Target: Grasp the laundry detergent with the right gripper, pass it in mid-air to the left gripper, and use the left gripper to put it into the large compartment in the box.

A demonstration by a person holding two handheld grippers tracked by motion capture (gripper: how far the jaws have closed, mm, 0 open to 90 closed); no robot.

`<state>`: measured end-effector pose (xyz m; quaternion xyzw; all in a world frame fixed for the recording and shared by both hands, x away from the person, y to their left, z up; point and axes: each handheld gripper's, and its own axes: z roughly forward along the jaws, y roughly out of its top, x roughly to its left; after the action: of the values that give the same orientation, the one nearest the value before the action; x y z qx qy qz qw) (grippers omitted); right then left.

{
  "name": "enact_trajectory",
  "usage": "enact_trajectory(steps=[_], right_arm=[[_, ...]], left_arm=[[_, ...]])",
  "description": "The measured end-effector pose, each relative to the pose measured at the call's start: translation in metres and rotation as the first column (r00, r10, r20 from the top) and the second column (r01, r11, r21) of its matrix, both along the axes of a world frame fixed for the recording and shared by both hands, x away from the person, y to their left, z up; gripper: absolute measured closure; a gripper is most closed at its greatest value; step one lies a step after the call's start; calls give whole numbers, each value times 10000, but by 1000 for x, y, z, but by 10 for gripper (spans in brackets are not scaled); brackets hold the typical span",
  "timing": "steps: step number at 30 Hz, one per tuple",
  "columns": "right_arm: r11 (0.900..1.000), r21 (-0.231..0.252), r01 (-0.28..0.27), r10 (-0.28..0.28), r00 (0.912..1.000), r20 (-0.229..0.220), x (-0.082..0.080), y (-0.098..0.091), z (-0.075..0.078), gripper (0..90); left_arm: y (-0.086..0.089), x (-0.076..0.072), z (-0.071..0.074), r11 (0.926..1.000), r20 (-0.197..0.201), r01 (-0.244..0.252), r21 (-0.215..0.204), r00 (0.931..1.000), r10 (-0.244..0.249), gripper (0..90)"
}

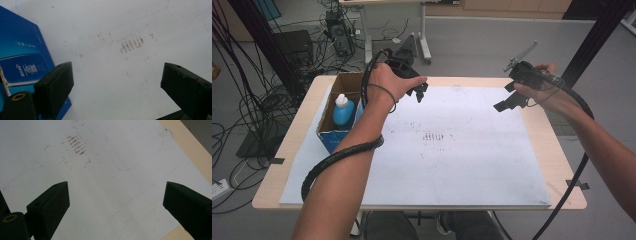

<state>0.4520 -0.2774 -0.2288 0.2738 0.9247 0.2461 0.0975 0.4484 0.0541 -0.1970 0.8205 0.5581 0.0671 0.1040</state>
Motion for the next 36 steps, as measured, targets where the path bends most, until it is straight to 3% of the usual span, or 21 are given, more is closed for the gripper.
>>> enact_trajectory(steps=[36], right_arm=[[10000, -19, 78, -78, 9997, 216, -3, -2, 1, 73]], left_arm=[[4, 0, -3, 9990, -73, 38, -441, 10000, -41, 115]])
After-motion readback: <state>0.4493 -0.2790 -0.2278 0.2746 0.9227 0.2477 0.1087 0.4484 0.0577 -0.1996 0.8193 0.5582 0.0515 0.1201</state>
